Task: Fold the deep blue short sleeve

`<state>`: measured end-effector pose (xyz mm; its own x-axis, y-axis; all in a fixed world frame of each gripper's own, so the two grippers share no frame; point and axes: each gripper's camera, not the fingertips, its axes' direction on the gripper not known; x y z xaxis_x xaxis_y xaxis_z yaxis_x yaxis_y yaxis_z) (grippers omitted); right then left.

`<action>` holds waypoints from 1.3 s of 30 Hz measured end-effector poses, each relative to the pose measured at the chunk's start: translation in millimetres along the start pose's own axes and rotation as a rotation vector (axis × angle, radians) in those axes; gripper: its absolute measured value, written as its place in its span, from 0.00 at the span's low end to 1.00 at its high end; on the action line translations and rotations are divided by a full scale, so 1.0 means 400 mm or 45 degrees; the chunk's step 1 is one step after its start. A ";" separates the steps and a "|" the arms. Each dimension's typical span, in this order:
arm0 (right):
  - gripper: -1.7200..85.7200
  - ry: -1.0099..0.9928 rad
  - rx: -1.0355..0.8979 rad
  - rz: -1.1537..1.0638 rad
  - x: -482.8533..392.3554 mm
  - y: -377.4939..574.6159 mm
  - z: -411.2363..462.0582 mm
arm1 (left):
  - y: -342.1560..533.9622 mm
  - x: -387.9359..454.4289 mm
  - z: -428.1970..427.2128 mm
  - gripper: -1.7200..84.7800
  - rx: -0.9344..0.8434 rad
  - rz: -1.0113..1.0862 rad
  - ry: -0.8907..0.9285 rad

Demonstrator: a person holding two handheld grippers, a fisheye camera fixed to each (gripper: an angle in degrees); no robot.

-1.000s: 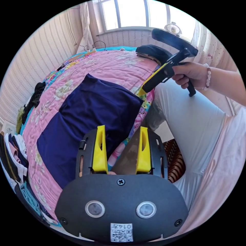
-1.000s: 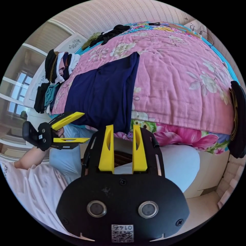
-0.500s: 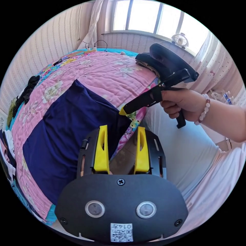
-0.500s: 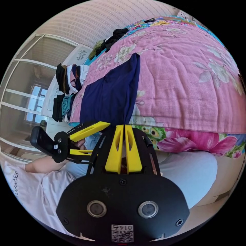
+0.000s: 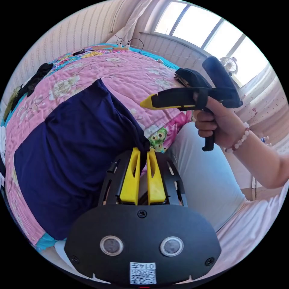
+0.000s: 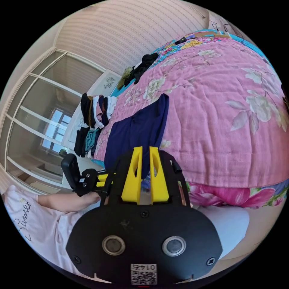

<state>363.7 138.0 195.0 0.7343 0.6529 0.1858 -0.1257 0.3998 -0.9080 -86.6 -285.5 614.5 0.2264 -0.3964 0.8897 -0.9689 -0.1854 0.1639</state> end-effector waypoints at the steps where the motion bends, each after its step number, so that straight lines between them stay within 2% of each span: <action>1: 0.11 0.009 0.046 0.038 0.022 -0.030 0.007 | 0.006 -0.016 -0.007 0.06 0.010 -0.031 0.028; 7: 0.16 -0.016 0.104 0.147 0.095 -0.202 0.118 | 0.036 -0.044 -0.057 0.05 0.036 0.007 0.000; 12: 0.12 0.005 0.147 0.206 0.104 -0.289 0.196 | 0.066 -0.065 -0.094 0.05 0.042 0.035 -0.025; 18: 0.04 -0.040 0.125 0.248 0.064 -0.367 0.241 | 0.105 -0.105 -0.149 0.05 0.068 0.047 -0.032; 21: 0.03 -0.063 0.094 0.149 0.000 -0.402 0.253 | 0.142 -0.139 -0.201 0.04 0.130 0.014 -0.028; 27: 0.03 -0.076 -0.062 -0.102 -0.205 -0.474 0.361 | 0.256 -0.262 -0.327 0.04 0.255 -0.220 0.031; 34: 0.03 -0.036 -0.257 -0.306 -0.496 -0.524 0.666 | 0.436 -0.411 -0.471 0.06 0.347 -0.483 -0.140; 39: 0.05 -0.065 -0.380 -0.388 -0.650 -0.507 0.901 | 0.547 -0.503 -0.508 0.07 0.292 -0.685 -0.224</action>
<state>-42.2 119.0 466.2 0.6730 0.5679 0.4739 0.2958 0.3806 -0.8761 -364.6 -63.6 557.9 0.7102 -0.3324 0.6206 -0.6722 -0.5820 0.4576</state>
